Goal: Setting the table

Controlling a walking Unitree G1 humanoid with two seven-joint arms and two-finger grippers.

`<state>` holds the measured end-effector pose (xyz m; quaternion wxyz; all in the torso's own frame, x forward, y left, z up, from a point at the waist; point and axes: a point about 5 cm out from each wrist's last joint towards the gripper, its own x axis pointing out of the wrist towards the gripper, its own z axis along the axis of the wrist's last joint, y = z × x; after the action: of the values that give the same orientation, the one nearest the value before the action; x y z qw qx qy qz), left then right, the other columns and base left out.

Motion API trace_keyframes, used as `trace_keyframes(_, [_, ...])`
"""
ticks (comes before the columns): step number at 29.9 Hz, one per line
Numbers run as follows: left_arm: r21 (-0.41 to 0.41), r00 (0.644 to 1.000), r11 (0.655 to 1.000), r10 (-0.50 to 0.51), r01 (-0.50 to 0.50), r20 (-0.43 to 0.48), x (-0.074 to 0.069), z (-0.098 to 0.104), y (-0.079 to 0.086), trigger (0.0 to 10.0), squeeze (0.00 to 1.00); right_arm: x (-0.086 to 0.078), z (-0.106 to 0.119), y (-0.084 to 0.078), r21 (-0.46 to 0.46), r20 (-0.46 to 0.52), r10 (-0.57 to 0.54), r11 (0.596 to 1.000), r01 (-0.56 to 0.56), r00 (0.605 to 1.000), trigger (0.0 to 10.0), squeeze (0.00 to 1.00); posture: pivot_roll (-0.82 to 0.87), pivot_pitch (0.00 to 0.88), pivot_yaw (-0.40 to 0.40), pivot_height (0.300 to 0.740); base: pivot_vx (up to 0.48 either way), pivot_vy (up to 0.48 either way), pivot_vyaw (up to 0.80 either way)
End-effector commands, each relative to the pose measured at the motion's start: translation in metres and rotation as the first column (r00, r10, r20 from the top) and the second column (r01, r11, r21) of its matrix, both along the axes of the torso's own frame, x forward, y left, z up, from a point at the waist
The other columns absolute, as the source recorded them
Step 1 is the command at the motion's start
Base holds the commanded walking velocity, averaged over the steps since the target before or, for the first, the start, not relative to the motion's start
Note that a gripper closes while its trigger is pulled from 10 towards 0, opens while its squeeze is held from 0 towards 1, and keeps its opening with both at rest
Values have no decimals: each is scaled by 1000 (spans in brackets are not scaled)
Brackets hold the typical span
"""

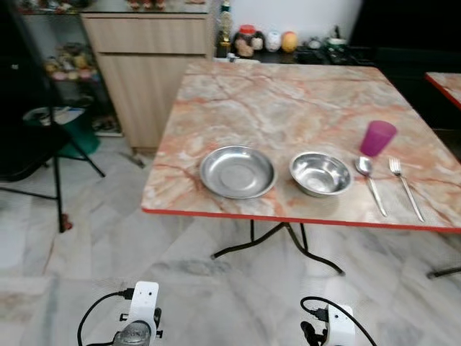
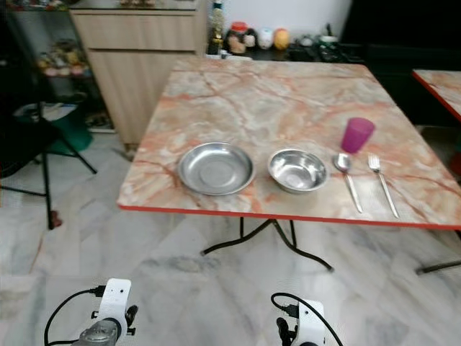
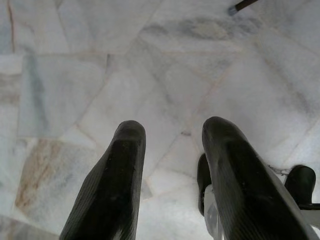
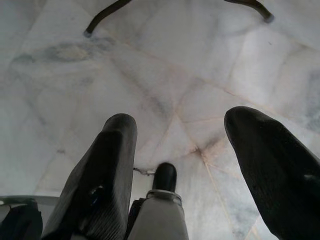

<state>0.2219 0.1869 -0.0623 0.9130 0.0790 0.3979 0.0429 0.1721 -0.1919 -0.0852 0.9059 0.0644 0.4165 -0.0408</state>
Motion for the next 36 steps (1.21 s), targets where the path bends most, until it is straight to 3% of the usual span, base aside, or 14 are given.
trace_keyframes(1, [-10, 1000, 1000, 9, -9, -11, -3, -2, 0, 10000, 0, -2, 0, -1, 2, 1, -5, 1000, 5, 1000, 10000, 0, 26, 0, -36, 740, 0, 0, 500])
trace_keyframes(7, [-15, 1000, 1000, 16, -16, 4, -3, -2, 0, 10000, 0, -3, -2, 2, 33, -8, -17, 999, 17, 1000, 10000, 0, 27, 0, -37, 740, 0, 0, 78])
trace_keyframes(13, [11, 994, 997, 76, -77, 73, -2, 2, 2, 10000, 0, -4, -2, 0, 30, -12, -20, 999, 21, 1000, 10000, 0, 31, 0, -40, 740, 0, 0, 0])
trace_keyframes(26, [108, 951, 980, 133, -168, 278, 2, 14, 4, 10000, 0, -5, -3, 0, 29, -22, -7, 1000, 8, 1000, 10000, 0, 67, 0, -50, 740, 0, 0, 0])
trace_keyframes(32, [101, 923, 969, 180, -226, 342, 2, 18, 5, 10000, 0, -4, -2, 2, 31, -20, 0, 1000, 1, 1000, 10000, 0, 76, 0, -53, 740, 0, 0, 0])
trace_keyframes(36, [87, 924, 974, 167, -209, 345, 3, 19, 4, 10000, 0, -3, -2, 2, 31, -18, 3, 1000, -3, 1000, 10000, 0, 72, 0, -48, 740, 0, 0, 0])
